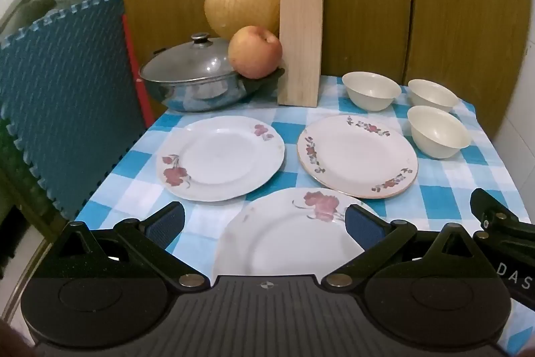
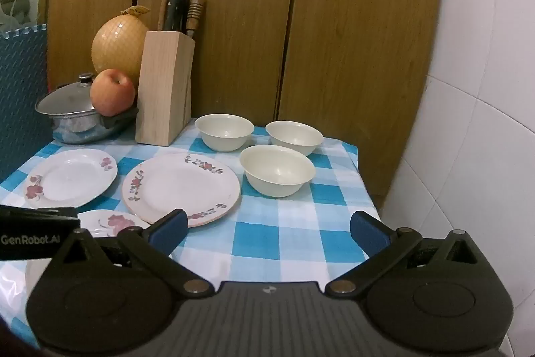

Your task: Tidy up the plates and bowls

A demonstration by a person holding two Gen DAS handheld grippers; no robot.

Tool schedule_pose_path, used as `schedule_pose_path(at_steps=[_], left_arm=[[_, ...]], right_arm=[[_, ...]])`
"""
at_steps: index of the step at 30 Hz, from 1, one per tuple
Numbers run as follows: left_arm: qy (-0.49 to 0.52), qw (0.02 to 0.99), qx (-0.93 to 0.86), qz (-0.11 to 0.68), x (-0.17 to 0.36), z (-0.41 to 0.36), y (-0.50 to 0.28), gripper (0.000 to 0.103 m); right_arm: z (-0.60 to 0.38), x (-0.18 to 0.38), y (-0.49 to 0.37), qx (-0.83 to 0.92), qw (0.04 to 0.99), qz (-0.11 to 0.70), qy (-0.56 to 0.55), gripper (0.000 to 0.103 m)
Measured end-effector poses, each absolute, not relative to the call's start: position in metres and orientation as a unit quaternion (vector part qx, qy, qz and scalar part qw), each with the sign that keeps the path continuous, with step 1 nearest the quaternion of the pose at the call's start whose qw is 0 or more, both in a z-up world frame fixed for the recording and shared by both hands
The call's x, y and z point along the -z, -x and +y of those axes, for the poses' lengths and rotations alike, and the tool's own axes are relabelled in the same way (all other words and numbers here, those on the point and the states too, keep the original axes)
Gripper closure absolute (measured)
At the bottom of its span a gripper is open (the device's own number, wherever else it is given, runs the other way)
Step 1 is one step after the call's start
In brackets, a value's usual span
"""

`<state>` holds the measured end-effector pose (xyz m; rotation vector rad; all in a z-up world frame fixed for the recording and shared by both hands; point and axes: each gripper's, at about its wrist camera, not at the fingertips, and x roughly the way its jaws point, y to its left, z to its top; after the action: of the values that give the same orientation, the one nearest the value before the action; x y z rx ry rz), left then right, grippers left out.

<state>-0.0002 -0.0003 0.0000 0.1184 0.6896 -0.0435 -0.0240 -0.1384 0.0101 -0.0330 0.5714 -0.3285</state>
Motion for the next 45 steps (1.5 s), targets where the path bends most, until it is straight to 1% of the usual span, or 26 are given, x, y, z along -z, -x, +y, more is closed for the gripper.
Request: schedule_pose_path(at_steps=[3,19,45], left_arm=[[-0.045,0.939,0.026,0.341,-0.0004,0.0007,-0.0001,0.0],[-0.073,0.931,0.028,0.356,0.0077,-0.0017,-0.0024,0.0],[-0.086,0.925,0.031,0.369,0.0091,-0.0044,-0.0032,0.0]], right_arm=[[-0.138,-0.0103,0.0243,0.162,0.946,0.281,0.017,0.005],[-0.1383,-0.007,0.0217,0.159,0.941,0.299,0.017,0.005],[-0.14,-0.0069,0.021,0.162,0.937,0.308,0.018,0.005]])
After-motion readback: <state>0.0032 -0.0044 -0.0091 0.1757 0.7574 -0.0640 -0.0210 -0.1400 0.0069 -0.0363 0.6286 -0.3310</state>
